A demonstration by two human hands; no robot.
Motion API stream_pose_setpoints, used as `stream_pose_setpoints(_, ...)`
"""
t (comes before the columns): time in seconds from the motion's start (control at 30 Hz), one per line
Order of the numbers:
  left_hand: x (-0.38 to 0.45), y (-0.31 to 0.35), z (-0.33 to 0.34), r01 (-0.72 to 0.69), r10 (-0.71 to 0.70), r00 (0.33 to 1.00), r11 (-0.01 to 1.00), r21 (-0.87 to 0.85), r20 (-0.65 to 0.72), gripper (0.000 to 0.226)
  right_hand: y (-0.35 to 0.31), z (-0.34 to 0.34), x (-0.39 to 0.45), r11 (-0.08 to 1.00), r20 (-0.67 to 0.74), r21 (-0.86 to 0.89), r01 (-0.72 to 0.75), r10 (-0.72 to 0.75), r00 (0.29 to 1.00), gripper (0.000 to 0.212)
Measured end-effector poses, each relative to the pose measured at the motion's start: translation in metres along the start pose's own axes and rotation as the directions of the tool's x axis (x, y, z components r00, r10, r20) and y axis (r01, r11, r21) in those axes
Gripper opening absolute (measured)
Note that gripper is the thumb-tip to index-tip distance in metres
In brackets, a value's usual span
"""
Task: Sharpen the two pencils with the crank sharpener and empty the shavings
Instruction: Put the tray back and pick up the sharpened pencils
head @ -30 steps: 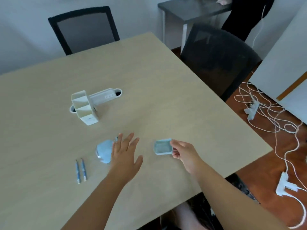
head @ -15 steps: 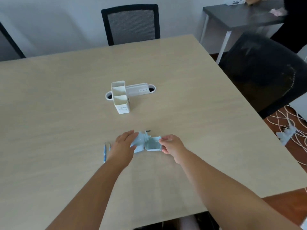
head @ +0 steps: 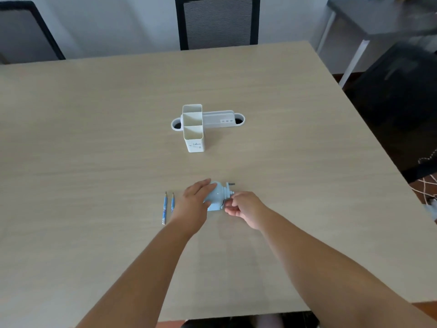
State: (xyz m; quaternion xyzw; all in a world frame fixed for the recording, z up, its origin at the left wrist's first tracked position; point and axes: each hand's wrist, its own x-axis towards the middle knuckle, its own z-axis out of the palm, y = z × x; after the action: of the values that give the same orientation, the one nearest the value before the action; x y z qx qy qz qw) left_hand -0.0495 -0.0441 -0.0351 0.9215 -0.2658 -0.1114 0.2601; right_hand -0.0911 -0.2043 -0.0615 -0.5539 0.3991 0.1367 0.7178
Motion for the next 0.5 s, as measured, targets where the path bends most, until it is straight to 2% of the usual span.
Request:
stream_pose_setpoints(0.23,-0.002,-0.003,-0.002,-0.058,0.058,0.998,0.998,0.007,0.014,0.053,-0.003,0.0,-0.005,0.999,0.021,-0.038,-0.015,0.016,1.0,0.029)
stream_pose_setpoints(0.33,-0.006,-0.017,-0.015,-0.105,0.101,0.992,0.993,-0.057,-0.073,0.062,-0.002,-0.007,-0.006,1.0,-0.053,-0.016,0.006,-0.007,0.999,0.03)
stream_pose_setpoints(0.4,-0.009,-0.037,-0.024,-0.031,0.013,0.986,0.994,-0.107,-0.165,0.058,0.004,-0.013,-0.008,0.998,-0.115,-0.064,0.001,-0.008,0.993,0.027)
stream_pose_setpoints(0.5,-0.015,-0.07,-0.033,0.237,-0.286,0.932,0.946,-0.22,-0.224,0.034,0.029,-0.011,-0.022,0.947,-0.123,-0.318,0.033,-0.076,0.989,0.019)
